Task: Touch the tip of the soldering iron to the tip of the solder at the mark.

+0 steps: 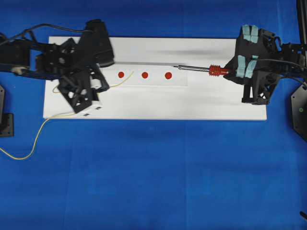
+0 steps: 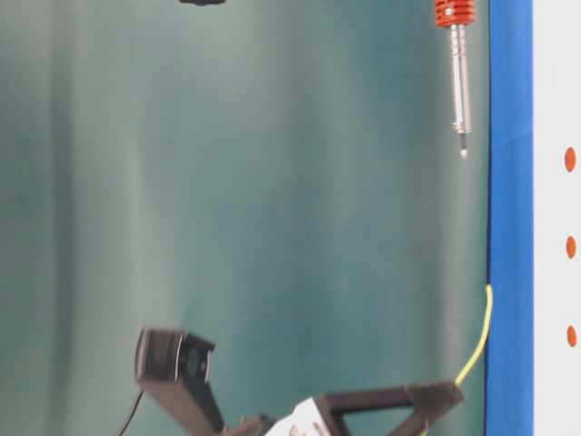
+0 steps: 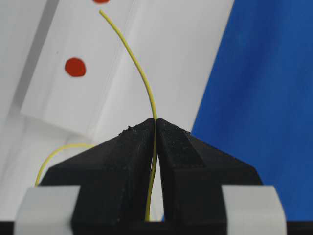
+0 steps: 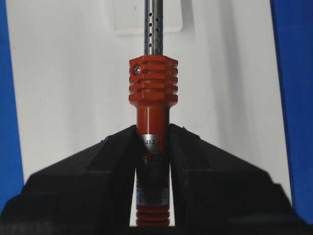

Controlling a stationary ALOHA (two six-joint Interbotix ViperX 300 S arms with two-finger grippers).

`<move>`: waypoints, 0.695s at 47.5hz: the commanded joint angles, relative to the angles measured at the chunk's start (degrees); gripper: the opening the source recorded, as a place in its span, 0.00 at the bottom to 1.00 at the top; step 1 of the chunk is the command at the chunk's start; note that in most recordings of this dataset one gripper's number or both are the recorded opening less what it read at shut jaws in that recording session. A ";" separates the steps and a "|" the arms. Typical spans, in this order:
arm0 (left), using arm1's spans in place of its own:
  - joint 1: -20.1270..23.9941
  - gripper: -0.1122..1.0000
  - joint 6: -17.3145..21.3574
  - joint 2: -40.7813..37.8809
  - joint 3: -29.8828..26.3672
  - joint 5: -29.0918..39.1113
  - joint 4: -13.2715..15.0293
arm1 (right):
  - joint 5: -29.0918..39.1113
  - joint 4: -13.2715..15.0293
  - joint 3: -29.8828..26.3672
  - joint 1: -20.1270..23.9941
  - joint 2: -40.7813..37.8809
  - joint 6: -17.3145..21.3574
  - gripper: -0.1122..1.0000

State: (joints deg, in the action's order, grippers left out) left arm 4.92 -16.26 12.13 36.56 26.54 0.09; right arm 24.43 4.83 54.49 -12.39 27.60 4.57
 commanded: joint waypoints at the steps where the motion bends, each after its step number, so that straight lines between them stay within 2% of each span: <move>1: -0.09 0.11 -0.09 -3.25 -4.66 -0.62 -0.18 | -0.18 0.26 -1.41 -0.18 -0.70 0.09 0.16; 17: -0.97 0.11 -0.18 -17.31 -18.81 1.23 -0.18 | -0.18 0.44 -1.41 -0.62 -2.64 0.09 0.16; 33: -0.26 0.11 -0.70 -21.09 -19.78 2.55 -0.18 | -0.35 0.35 -1.32 -0.62 -2.99 0.18 0.16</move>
State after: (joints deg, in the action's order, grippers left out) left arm 4.22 -16.70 -9.32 17.93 29.27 0.00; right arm 24.43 5.10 54.40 -12.83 24.43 4.66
